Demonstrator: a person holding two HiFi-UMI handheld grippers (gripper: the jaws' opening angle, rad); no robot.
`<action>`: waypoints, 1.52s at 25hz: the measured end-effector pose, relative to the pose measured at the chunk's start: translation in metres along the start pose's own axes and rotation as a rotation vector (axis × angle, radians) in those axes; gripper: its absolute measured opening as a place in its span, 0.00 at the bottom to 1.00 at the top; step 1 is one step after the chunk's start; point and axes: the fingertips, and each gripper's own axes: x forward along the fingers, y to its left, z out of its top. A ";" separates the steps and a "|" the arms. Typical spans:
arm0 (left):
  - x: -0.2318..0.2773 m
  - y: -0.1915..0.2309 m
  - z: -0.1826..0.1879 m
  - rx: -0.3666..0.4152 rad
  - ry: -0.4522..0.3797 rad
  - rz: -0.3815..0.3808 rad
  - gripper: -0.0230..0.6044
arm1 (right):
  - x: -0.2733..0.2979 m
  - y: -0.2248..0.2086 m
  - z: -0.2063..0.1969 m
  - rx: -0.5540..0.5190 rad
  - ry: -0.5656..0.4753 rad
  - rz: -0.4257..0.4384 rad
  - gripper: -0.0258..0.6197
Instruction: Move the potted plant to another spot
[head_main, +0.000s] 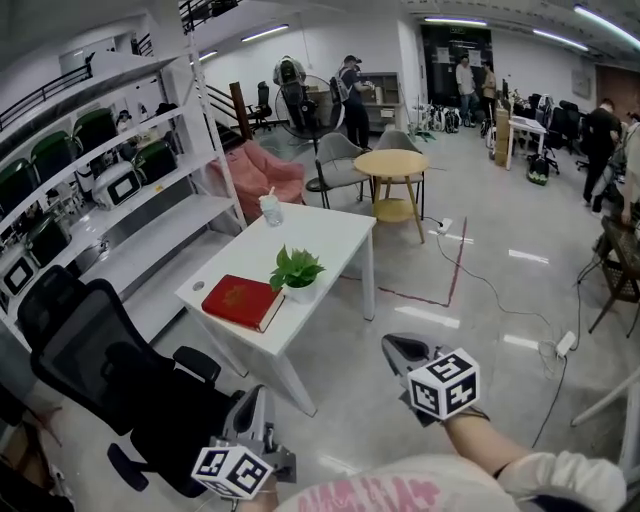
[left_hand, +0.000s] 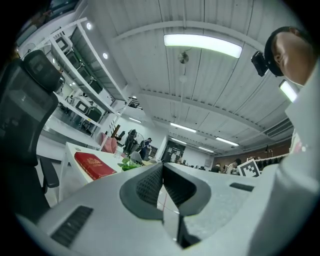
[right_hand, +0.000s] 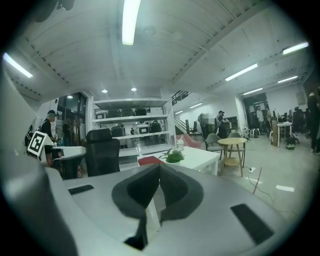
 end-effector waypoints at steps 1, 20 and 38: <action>0.005 0.004 0.001 0.000 -0.002 0.004 0.04 | 0.007 -0.003 0.002 0.000 0.000 0.003 0.05; 0.102 0.093 -0.040 -0.070 0.182 -0.013 0.04 | 0.113 -0.058 -0.046 0.143 0.133 -0.071 0.05; 0.257 0.184 0.056 -0.020 0.172 -0.233 0.04 | 0.237 -0.090 0.049 0.170 -0.001 -0.247 0.05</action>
